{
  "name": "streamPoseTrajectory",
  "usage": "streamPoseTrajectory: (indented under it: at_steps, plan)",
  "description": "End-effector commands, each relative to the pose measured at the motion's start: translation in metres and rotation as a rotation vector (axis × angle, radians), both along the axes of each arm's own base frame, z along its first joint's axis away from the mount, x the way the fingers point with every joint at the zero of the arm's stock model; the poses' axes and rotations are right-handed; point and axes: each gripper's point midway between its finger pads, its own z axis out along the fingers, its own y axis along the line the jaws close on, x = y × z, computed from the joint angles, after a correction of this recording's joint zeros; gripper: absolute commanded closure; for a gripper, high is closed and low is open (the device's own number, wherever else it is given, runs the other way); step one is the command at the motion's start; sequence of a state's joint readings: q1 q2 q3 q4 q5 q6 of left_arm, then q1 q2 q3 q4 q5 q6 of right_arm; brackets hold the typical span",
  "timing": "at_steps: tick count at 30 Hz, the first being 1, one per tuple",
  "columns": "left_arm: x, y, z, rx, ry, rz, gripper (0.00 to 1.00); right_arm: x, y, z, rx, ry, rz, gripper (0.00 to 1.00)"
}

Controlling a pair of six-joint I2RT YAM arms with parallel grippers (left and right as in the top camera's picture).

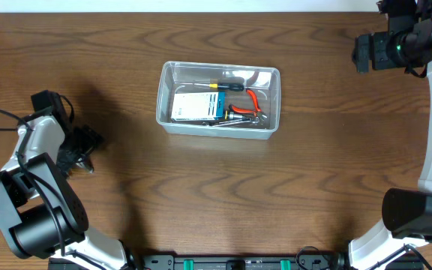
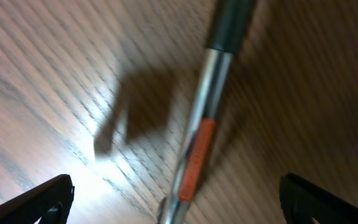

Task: Pack container
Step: 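Lower the left gripper and grasp the red-handled tool's shaft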

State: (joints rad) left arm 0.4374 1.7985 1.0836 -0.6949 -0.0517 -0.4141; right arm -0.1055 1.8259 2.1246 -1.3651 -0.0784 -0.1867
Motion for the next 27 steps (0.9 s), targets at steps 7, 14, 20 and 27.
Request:
streamPoseTrajectory:
  at_steps: [7, 14, 20, 27]
  plan:
    - [-0.011, 0.000, -0.023, -0.050, 0.062, 0.013, 0.02, -0.002, -0.002, 0.003, 0.012, -0.006, -0.016, 0.01]
    - [-0.013, -0.001, -0.028, -0.058, 0.078, 0.013, 0.02, -0.002, -0.002, 0.003, 0.013, -0.004, -0.016, 0.01]
    - [-0.013, 0.000, -0.028, -0.057, 0.076, 0.013, 0.01, -0.003, -0.002, 0.002, 0.013, -0.002, -0.016, 0.01]
    - [-0.013, 0.000, -0.028, -0.057, 0.076, 0.013, 0.16, -0.003, -0.001, 0.002, 0.014, 0.002, -0.016, 0.01]
